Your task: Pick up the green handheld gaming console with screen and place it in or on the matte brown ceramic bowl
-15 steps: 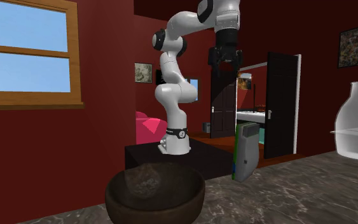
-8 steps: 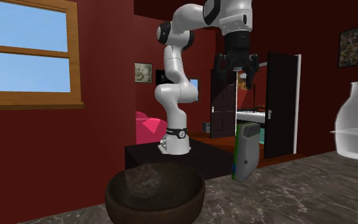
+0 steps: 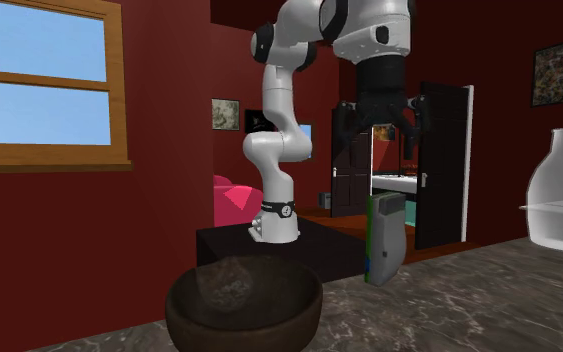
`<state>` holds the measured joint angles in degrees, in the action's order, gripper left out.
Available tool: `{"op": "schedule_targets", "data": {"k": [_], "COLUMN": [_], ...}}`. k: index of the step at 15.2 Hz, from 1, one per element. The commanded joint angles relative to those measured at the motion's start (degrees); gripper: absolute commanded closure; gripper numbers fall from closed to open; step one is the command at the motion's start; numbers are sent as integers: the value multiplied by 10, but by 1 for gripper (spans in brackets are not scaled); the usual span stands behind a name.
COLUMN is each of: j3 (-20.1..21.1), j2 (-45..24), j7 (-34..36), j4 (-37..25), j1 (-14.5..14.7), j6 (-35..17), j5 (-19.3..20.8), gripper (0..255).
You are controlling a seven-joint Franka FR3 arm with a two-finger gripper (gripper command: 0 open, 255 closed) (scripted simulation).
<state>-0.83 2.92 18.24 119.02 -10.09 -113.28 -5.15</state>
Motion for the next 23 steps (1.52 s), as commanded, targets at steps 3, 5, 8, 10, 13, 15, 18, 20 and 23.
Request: {"op": "schedule_targets", "data": {"k": [3, 5, 8, 10, 13, 15, 18, 20, 23], "j3": [-16, -25, -27, -26, -25, -25, -25, -25, -25], "j2": [-71, -105, -121, -127, -135, -137, -137, -137, -137], "j7": [47, 68, 74, 73, 72, 71, 71, 71, 71], "j4": [-53, -80, -79, -70, -57, -55, -55, -55, -55], "j1": [-16, -24, -26, -25, -25, -25, -25, -25, -25], "j6": [-18, -26, -43, -57, -78, -82, -82, -82, -82], "j5": [-5, -9, -12, -13, -15, -15, -15, -15, -15], "gripper": [0, 0, 0, 0, 0, 0, 0, 0, 255]}}
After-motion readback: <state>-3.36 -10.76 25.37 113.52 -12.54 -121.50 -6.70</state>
